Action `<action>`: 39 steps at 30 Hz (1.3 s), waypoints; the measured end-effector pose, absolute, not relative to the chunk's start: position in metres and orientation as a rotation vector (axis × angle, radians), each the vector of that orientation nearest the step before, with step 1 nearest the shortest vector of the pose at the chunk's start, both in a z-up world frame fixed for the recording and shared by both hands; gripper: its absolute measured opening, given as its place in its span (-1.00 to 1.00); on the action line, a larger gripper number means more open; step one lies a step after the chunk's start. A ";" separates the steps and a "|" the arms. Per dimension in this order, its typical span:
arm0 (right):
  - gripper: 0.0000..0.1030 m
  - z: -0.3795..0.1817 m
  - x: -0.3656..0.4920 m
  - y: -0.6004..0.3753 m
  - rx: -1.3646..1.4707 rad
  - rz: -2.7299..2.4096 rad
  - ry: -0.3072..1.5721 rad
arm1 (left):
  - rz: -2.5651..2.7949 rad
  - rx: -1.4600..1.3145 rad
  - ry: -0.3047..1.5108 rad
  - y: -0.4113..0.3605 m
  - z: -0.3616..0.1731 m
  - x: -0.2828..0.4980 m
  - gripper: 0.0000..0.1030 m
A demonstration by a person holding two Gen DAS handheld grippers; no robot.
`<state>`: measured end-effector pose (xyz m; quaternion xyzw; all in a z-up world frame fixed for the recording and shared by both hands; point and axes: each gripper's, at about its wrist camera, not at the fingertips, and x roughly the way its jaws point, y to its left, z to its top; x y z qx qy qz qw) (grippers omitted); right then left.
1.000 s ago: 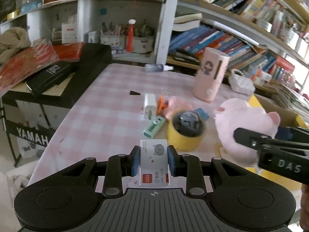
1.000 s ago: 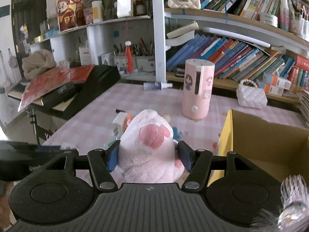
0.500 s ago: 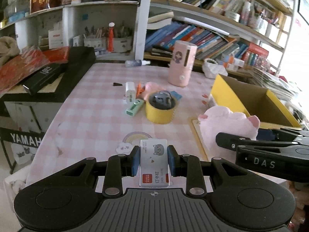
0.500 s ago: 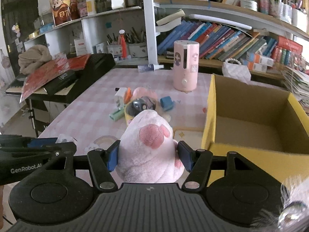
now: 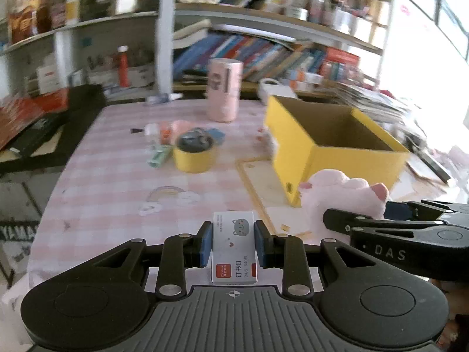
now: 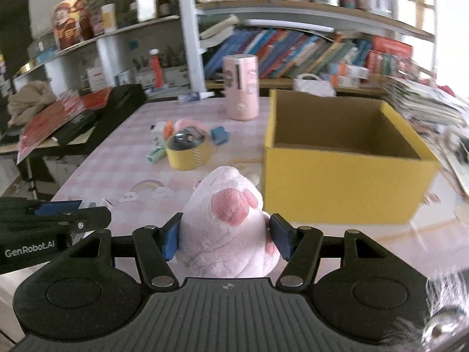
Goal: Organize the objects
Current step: 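Carry the plush pig and the card toward the yellow cardboard box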
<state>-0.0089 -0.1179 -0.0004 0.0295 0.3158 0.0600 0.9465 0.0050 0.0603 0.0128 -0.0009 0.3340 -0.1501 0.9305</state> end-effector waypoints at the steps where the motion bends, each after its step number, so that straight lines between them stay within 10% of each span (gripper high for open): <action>1: 0.17 -0.001 -0.015 -0.122 0.070 0.103 0.643 | -0.321 0.004 0.683 0.057 0.013 0.003 -0.45; 39: 0.17 -0.004 -0.076 -0.196 0.187 -0.185 0.646 | -0.571 0.104 0.638 -0.023 0.020 -0.005 -0.45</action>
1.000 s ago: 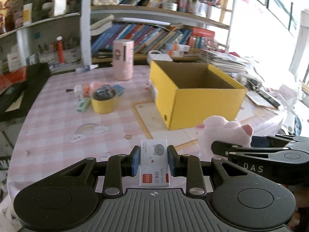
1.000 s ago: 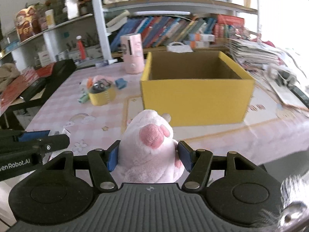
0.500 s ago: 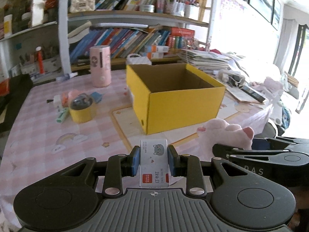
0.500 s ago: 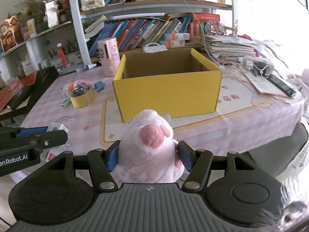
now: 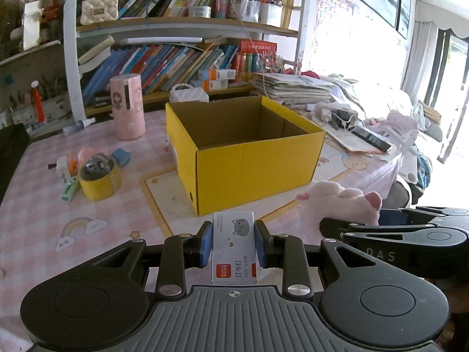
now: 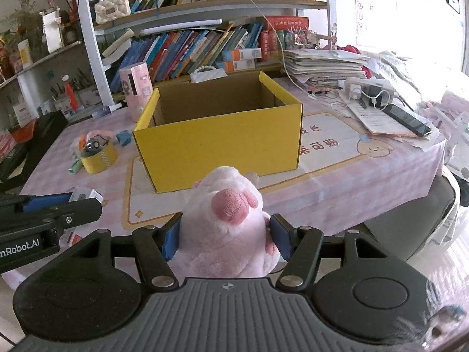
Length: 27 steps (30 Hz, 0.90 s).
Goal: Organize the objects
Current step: 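Carry the plush pig and the card toward the yellow cardboard box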
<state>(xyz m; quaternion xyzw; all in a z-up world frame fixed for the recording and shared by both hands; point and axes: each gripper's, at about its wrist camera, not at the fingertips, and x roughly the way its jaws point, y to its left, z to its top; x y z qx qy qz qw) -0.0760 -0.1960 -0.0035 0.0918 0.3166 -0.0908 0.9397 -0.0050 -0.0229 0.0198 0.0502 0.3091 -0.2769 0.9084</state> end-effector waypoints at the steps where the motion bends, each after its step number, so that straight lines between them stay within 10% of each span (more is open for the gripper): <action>1: 0.17 -0.004 -0.075 -0.197 0.188 -0.186 0.647 | -0.571 0.104 0.637 -0.025 0.020 -0.003 -0.45; 27: 0.17 0.039 -0.007 -0.261 0.134 -0.225 0.509 | -0.581 0.120 0.490 -0.086 0.049 0.065 -0.45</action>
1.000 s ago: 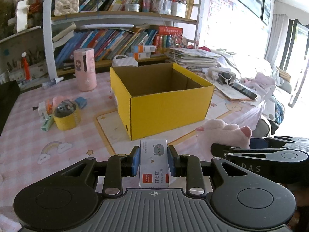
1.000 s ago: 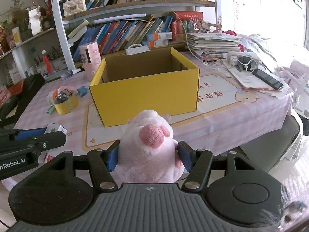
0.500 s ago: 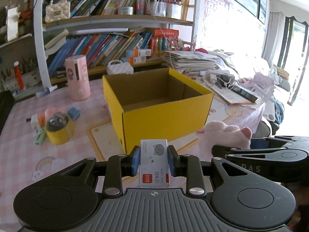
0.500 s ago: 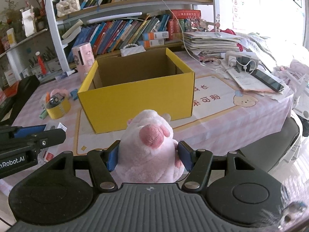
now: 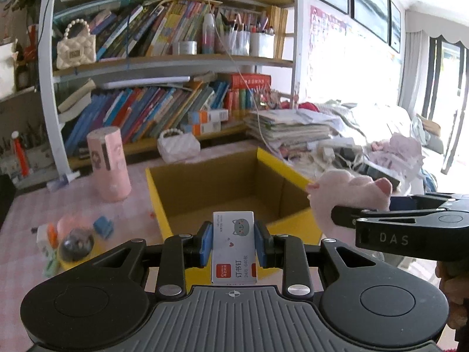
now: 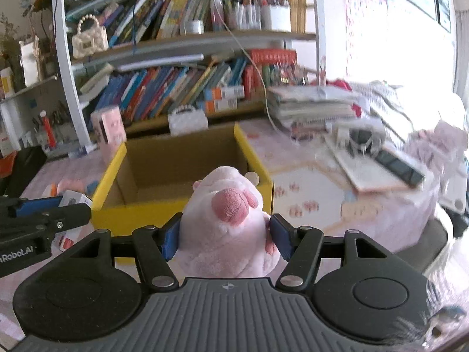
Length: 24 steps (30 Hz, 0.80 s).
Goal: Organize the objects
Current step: 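Carry the plush pig and the card toward the yellow cardboard box, then lower the plush into the box and open the right tool while the left tool releases the card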
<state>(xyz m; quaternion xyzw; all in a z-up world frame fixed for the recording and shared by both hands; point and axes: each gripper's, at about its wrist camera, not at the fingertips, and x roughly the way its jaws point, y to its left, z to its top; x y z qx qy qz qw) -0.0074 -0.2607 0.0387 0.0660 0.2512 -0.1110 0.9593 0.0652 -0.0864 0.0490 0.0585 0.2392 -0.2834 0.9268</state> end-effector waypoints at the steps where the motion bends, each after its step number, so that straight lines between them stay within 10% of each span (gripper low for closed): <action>1: 0.17 0.041 -0.002 -0.265 0.126 -0.221 0.499 | -0.580 0.120 0.485 -0.091 0.049 0.069 -0.45; 24: 0.17 0.027 0.138 -0.315 0.024 0.031 0.553 | -0.400 0.166 0.614 -0.150 0.015 0.160 -0.45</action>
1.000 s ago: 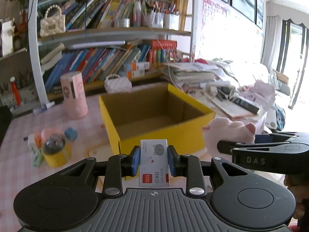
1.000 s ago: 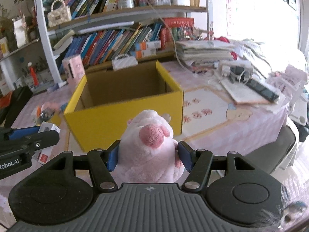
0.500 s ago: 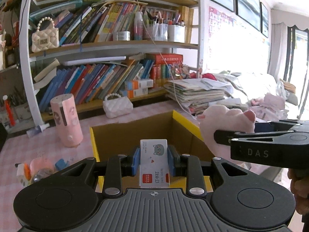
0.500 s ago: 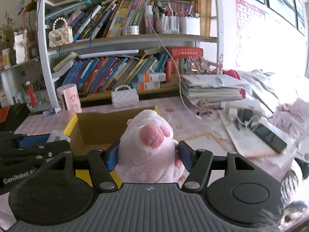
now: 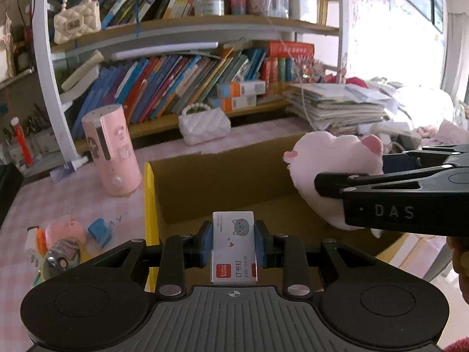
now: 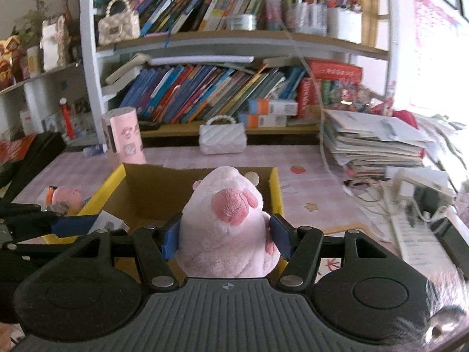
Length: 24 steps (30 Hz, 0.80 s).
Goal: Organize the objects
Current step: 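Lower the plush into the box and open the right tool while the left tool releases the card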
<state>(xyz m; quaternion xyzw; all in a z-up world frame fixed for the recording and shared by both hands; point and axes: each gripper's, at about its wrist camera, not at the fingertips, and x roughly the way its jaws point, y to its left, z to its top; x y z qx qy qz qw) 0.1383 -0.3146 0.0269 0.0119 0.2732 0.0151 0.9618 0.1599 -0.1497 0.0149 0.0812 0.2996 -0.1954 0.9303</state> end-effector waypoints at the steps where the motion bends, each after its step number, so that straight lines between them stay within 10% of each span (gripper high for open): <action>1: 0.17 0.024 0.144 -0.314 0.020 0.041 0.565 | -0.396 0.169 0.620 -0.151 0.014 0.163 -0.45; 24: 0.18 -0.015 0.223 -0.298 -0.097 0.204 0.798 | -0.383 0.238 0.767 -0.170 -0.018 0.192 -0.45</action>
